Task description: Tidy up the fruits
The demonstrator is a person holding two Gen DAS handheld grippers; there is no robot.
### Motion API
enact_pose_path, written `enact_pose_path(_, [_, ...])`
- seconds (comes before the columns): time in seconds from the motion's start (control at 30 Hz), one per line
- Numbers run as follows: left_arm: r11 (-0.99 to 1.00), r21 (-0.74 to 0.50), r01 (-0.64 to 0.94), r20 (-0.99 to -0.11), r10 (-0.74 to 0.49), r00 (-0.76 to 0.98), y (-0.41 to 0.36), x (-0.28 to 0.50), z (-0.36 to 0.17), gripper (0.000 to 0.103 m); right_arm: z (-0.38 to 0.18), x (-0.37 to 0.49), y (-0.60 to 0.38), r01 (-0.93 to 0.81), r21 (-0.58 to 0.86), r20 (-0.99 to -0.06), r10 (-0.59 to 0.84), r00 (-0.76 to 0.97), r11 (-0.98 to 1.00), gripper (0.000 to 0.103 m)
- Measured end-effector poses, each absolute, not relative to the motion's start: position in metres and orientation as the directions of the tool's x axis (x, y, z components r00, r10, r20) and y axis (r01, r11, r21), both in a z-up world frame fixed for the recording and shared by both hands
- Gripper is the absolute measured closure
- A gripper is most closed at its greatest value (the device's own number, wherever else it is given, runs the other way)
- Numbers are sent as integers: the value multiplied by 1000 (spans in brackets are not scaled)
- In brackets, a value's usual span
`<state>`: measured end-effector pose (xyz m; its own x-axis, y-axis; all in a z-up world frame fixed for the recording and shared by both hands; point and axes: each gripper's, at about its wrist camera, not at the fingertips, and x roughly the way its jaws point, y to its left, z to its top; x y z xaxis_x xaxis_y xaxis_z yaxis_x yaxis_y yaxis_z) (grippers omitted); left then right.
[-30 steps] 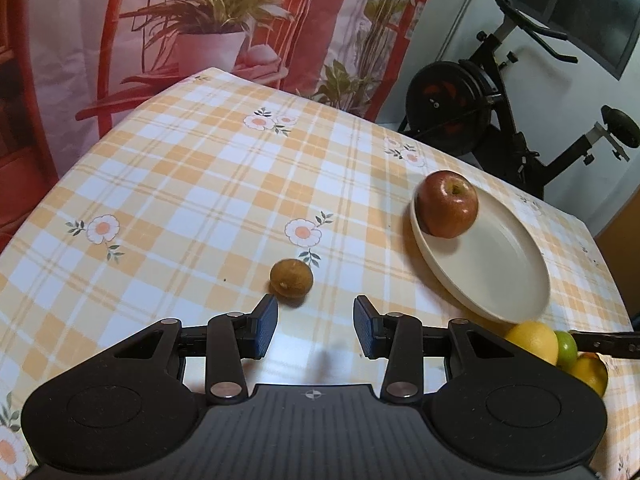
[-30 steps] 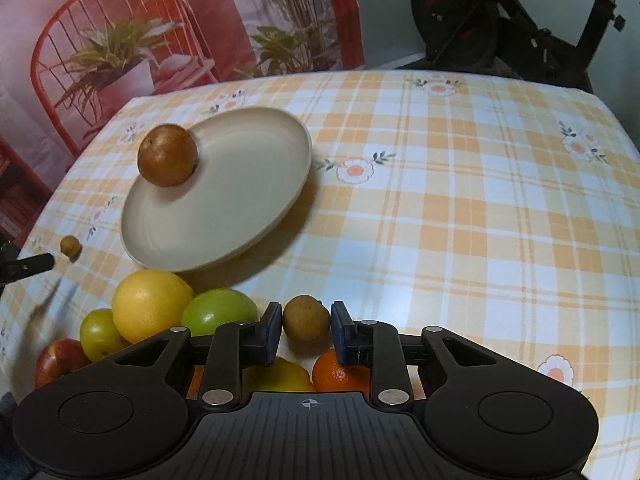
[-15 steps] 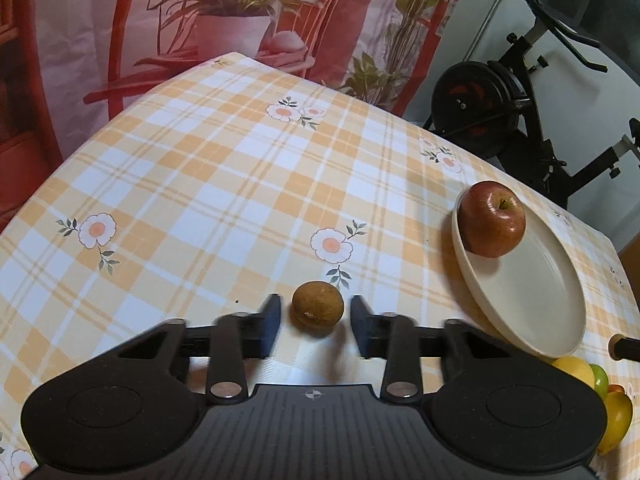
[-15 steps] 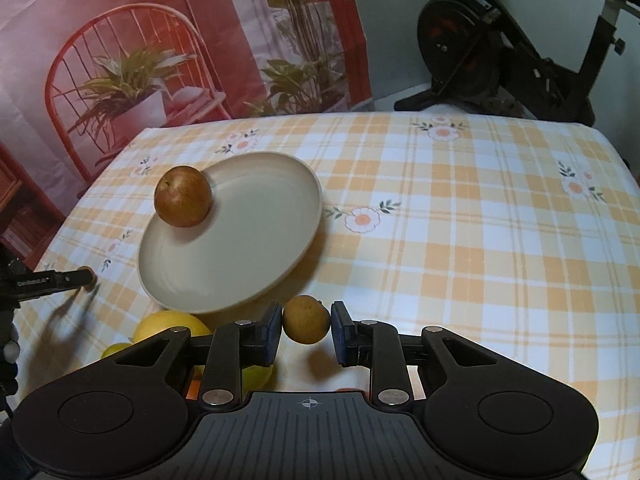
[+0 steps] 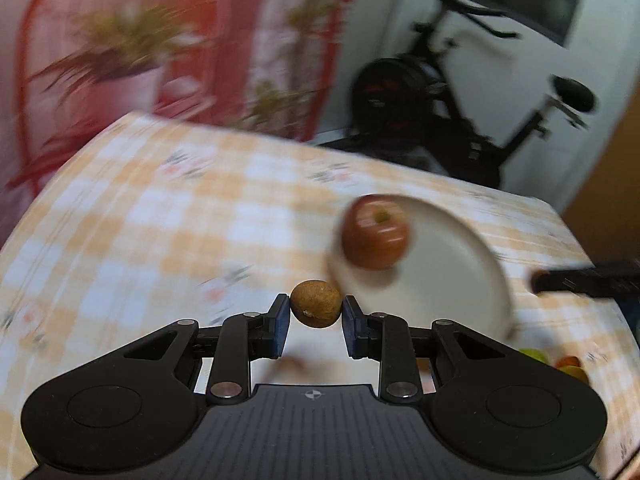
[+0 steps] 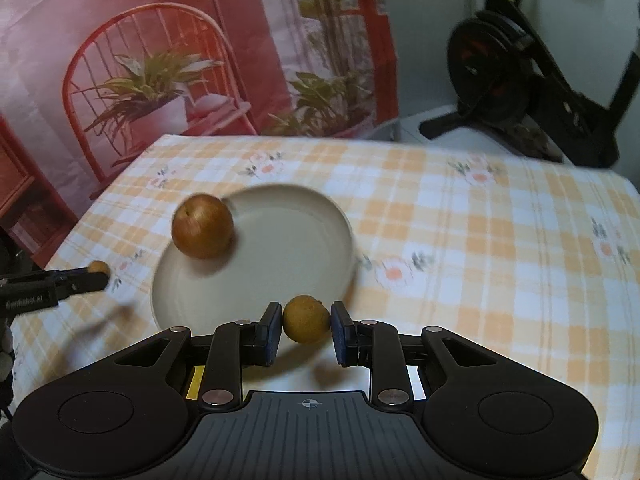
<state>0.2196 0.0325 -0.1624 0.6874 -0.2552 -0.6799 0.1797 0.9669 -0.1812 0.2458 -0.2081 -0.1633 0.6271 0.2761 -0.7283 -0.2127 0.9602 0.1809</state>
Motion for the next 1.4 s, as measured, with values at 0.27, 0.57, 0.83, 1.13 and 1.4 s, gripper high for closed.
enact_pose_path(0.27, [944,-175,279,-688,-321,651,-9,243,-173,73,-160,302,-179,-283,103,-728,267,632,953,79])
enact_pose_path(0.57, [945,-157,286,-723,-307,619,-15,265,-187,73,-187,352,-166,-284,49,-757,221,614,957,79])
enact_pose_path(0.83, [947,-137,289,-739,-292,607,-18,269,-191,73,-201,363,-161,-273,36,-778,198,596,961,78])
enact_pose_path(1.13, [958,-141,251,-710,-275,648,-5,246,-161,67,-165,325,-175,-243,49,-744,198,638,969,75])
enact_pose_path(1.4, [979,-120,166,-681,-203,704,24,197,-120,67,-125,247,-182,-207,59,-689,190,699,977,74])
